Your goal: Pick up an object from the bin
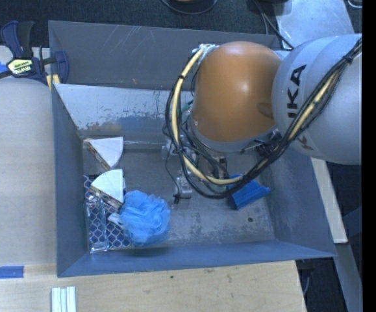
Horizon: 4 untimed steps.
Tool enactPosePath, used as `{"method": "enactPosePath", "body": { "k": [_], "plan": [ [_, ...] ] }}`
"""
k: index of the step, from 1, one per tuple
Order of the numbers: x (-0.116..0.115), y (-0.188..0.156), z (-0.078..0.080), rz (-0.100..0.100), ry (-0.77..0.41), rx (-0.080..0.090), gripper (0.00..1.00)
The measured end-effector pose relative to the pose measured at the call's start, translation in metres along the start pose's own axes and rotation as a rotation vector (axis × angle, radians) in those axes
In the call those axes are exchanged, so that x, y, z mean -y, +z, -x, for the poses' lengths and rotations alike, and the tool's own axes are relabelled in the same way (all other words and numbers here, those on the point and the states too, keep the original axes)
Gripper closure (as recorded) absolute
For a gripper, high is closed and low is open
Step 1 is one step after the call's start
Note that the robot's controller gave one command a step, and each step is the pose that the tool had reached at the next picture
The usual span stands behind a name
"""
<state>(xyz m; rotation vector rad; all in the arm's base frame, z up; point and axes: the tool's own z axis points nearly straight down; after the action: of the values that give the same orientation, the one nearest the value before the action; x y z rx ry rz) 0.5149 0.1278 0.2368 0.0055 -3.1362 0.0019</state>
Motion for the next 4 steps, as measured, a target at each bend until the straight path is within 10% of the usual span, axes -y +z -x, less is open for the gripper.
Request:
{"method": "enactPosePath", "body": {
  "k": [1, 2, 4],
  "plan": [
    [0.001, -0.005, 0.001, 0.002, 0.004, 0.008, 0.0],
    [-0.033, 0.108, -0.012, 0.001, -0.116, 0.008, 0.0],
    [-0.049, 0.12, -0.017, 0.002, -0.094, 0.008, 0.0]
  ]
}}
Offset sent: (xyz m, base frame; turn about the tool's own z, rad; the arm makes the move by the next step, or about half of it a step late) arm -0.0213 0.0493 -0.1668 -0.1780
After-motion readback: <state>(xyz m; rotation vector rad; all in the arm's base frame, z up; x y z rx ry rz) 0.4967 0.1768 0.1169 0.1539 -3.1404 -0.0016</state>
